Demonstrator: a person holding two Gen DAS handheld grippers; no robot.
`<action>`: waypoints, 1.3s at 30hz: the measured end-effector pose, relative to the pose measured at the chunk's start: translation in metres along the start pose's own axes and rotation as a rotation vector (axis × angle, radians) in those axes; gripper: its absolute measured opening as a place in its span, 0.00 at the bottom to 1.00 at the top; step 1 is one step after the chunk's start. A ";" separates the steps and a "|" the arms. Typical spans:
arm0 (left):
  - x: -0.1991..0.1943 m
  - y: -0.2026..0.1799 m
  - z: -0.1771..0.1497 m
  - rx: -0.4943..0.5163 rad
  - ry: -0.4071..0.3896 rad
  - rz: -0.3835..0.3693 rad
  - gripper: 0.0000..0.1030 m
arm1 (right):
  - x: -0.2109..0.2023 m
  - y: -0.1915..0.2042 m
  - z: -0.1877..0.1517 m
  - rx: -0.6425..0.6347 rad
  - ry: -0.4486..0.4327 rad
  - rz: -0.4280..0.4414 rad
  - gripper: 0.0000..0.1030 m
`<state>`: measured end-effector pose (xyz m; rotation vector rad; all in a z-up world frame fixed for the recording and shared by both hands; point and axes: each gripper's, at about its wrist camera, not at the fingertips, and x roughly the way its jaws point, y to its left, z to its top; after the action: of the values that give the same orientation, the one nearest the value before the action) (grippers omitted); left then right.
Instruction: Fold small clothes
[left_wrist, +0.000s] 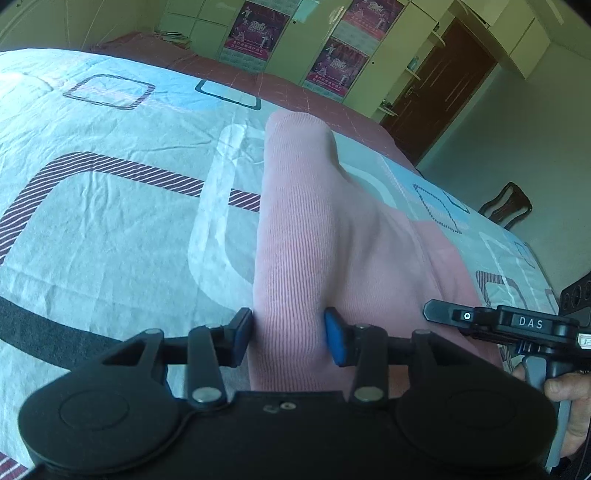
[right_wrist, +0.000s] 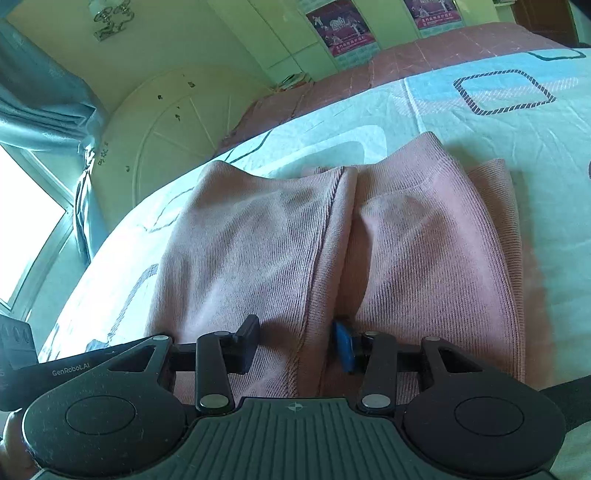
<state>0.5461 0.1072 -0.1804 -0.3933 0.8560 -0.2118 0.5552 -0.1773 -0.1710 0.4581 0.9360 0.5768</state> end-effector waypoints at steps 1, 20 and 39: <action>-0.002 -0.001 0.002 0.008 -0.007 -0.003 0.40 | 0.002 0.003 0.001 -0.018 0.007 -0.017 0.36; 0.014 -0.007 0.021 0.109 0.010 0.013 0.38 | 0.004 0.014 0.002 -0.042 -0.014 -0.084 0.33; -0.003 -0.039 0.031 0.260 -0.056 0.048 0.30 | -0.015 0.055 0.003 -0.290 -0.060 -0.124 0.10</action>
<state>0.5670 0.0806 -0.1437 -0.1346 0.7704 -0.2627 0.5368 -0.1455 -0.1272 0.1552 0.8019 0.5713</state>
